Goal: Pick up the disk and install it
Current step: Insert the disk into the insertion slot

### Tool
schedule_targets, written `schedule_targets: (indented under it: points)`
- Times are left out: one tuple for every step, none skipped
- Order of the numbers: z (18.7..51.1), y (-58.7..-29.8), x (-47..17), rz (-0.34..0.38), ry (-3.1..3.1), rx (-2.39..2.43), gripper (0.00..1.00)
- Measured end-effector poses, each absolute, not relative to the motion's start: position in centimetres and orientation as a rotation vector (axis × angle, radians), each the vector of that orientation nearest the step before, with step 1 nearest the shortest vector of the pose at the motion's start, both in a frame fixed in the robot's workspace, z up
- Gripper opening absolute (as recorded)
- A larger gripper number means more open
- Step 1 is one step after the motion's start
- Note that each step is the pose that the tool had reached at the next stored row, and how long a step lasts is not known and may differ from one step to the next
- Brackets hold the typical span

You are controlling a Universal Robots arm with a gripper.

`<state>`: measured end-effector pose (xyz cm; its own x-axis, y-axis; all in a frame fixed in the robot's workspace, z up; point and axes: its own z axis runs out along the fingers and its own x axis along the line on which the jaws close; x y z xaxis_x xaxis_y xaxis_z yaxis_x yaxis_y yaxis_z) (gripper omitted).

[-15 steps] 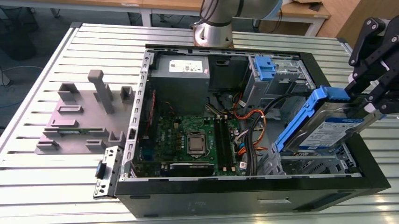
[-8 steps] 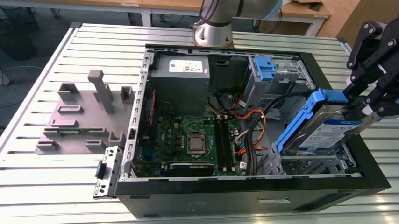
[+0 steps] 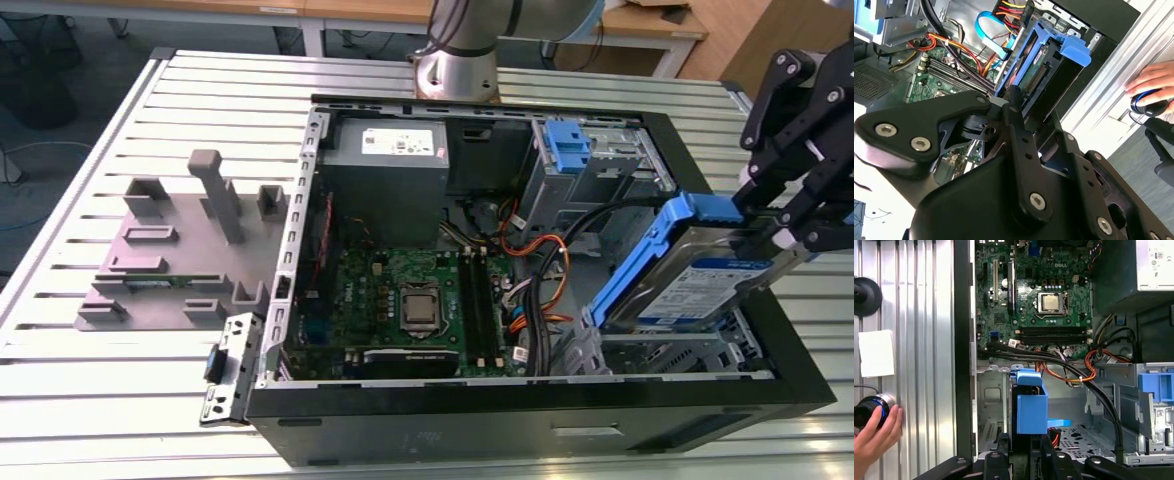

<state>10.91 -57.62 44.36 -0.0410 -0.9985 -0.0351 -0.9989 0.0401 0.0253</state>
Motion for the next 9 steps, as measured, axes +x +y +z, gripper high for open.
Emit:
schedule_targets:
  points:
    - [44.2,-57.6,10.9,0.066,2.26,-2.17,0.35]
    - [44.1,-57.6,10.9,0.066,2.26,-2.17,0.35]
    - [43.9,-57.6,10.9,0.065,2.261,-2.171,0.35]
    - [43.7,-57.6,10.9,0.064,2.261,-2.171,0.35]
    - [43.5,-57.6,10.9,0.064,2.261,-2.171,0.35]
    - [43.3,-57.6,10.9,0.063,2.262,-2.172,0.35]
    - [43.2,-57.6,10.9,0.062,2.262,-2.172,0.35]
    - [43.0,-57.6,10.9,0.062,2.262,-2.172,0.35]
    - [42.8,-57.6,10.9,0.061,2.262,-2.172,0.35]
